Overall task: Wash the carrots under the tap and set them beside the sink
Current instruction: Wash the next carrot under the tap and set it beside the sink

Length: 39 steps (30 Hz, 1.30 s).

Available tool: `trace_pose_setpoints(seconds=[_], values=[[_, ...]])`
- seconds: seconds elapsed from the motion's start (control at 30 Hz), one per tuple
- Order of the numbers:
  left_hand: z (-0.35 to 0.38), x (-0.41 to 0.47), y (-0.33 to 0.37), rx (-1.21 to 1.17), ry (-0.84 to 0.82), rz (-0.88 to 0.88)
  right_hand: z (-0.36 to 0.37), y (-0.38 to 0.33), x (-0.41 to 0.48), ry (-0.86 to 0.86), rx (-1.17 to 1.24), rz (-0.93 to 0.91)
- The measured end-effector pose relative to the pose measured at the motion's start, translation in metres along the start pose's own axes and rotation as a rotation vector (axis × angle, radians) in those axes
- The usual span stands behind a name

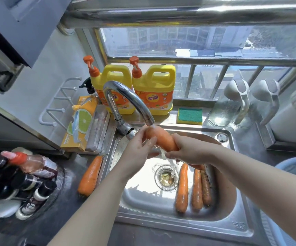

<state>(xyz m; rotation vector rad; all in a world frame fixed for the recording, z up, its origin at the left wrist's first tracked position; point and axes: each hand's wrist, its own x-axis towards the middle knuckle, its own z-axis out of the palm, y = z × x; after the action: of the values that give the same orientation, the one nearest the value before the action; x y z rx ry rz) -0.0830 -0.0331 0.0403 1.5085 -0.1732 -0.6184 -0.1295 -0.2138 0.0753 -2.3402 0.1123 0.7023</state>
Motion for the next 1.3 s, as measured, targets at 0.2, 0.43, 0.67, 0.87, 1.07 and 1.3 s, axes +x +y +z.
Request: trace_pose_setpoints(seconds=[0.2,0.43,0.67,0.87,1.07,1.3], values=[[0.016,0.004,0.006,-0.098,0.185,-0.063,0.002,-0.006,-0.003,-0.002,-0.040,0.001],[0.002,-0.006,-0.009,0.156,0.006,-0.012,0.003,0.001,-0.006,-0.069,-0.079,0.035],[0.025,0.006,0.008,0.084,0.178,-0.096,0.005,-0.006,-0.003,0.055,-0.133,0.061],[0.025,0.000,0.007,-0.082,0.128,-0.165,-0.001,-0.001,-0.008,-0.015,-0.091,0.052],[0.005,-0.005,0.001,-0.042,-0.016,-0.131,-0.002,-0.003,-0.008,-0.032,-0.124,0.053],[0.028,0.004,0.007,0.018,0.195,-0.110,0.008,-0.006,-0.005,0.106,-0.281,0.082]])
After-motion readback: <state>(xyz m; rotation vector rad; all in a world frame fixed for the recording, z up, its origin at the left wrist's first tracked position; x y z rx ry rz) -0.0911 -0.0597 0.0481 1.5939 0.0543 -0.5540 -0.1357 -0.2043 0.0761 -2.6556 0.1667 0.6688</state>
